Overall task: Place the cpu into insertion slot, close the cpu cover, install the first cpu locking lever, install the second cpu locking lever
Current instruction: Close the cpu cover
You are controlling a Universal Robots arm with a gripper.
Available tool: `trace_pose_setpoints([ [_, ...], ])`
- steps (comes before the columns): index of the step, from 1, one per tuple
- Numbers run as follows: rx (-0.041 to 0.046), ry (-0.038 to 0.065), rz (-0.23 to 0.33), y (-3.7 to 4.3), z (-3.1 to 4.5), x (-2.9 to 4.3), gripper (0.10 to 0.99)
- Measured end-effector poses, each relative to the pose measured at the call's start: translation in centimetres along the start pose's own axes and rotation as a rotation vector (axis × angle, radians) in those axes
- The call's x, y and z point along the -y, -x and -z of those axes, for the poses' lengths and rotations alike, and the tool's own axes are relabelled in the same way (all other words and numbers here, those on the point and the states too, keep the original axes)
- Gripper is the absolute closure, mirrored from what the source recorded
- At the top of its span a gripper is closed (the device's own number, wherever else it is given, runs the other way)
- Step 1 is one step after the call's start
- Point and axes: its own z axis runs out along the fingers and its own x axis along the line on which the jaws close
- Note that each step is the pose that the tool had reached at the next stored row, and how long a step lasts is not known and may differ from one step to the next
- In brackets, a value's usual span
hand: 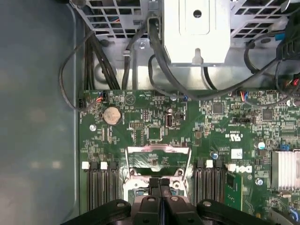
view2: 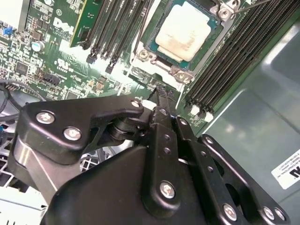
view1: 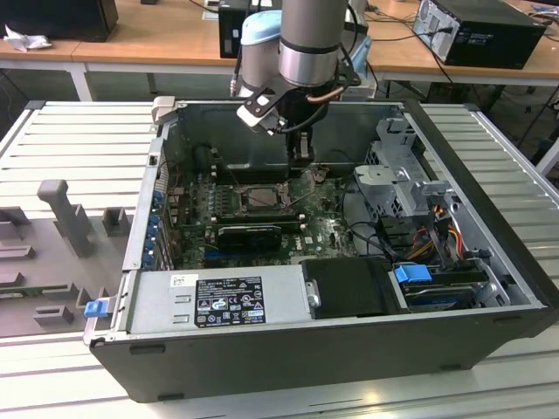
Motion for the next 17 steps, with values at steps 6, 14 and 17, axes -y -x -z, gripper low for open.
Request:
trace_pose_setpoints([
  [6,0.0002,-0.014,0.0,-0.01,0.0,-1.14,0.98],
  [14,0.0015,-0.022,0.034,-0.07,-0.23,-4.47,0.98],
  [17,0.0013,-0.022,0.058,-0.09,-0.25,-4.94,0.98],
])
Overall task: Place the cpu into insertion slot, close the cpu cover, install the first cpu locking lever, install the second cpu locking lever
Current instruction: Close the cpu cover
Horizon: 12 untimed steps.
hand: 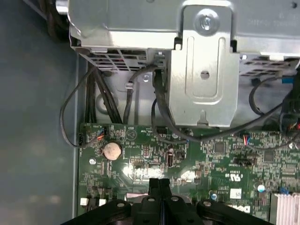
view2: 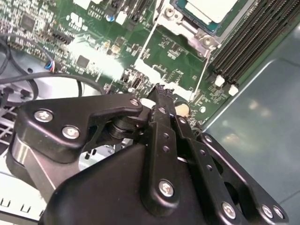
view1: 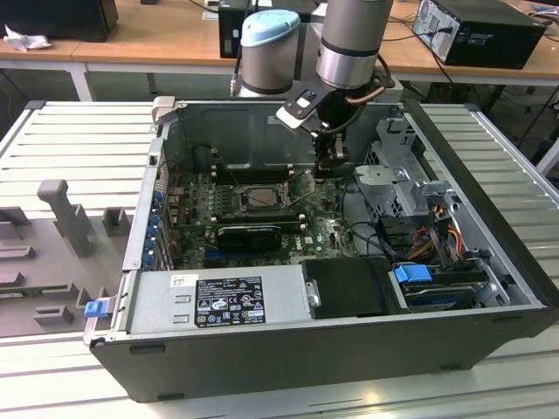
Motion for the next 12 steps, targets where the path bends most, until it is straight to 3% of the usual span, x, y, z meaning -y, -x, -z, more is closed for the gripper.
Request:
trace_pose_setpoints([
  [5,0.0003,0.0,0.023,-0.03,-0.01,-0.71,0.98],
  [12,0.0006,-0.001,0.04,0.0,-0.7,-0.92,0.98],
])
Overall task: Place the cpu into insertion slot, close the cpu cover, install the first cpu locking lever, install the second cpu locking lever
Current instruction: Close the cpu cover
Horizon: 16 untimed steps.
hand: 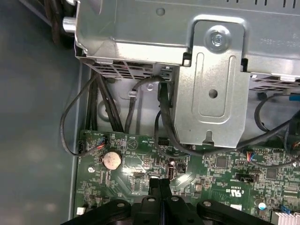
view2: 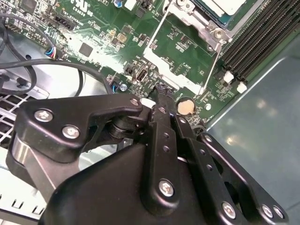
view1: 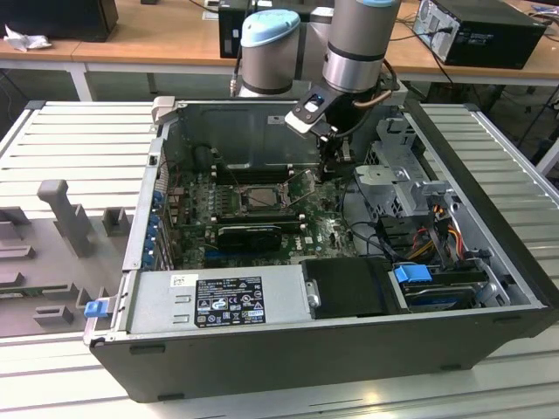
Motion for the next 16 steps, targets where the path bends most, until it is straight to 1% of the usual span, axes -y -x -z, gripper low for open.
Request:
trace_pose_setpoints([
  [3,-0.0001,-0.001,0.002,0.0,-0.35,-0.01,0.98],
  [5,-0.0004,-0.005,0.002,0.01,-0.64,-0.01,0.98],
  [9,-0.0013,-0.011,0.002,0.01,-0.65,0.04,0.98],
  [16,-0.0017,-0.012,0.002,-0.06,-0.57,0.73,0.98],
])
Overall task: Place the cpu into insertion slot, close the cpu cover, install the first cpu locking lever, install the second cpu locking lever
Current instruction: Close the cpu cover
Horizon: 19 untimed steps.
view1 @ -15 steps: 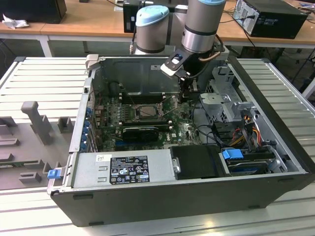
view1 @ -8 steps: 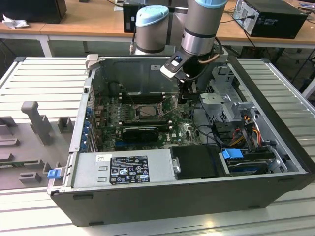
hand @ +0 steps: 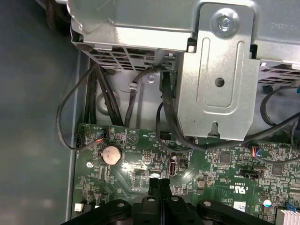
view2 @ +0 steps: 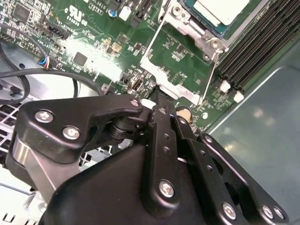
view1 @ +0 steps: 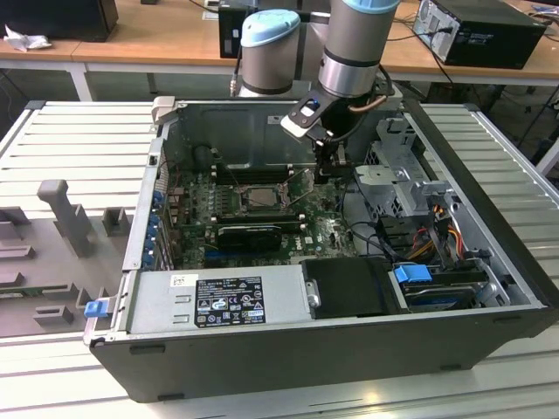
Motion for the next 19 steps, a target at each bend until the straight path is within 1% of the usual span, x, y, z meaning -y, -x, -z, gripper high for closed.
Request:
trace_pose_setpoints([
  [4,0.0001,0.0,0.0,-0.03,0.0,0.41,0.98],
  [9,0.0002,0.0,0.0,-0.05,-0.01,0.62,0.98],
  [12,0.0001,0.0,0.0,-0.08,-0.02,0.98,0.98],
  [17,0.0001,0.0,0.0,-0.18,-0.05,2.1,0.98],
  [18,0.0002,0.0,0.0,-0.22,-0.06,2.62,0.98],
  [19,0.0001,0.0,0.0,-0.24,-0.07,2.84,0.98],
])
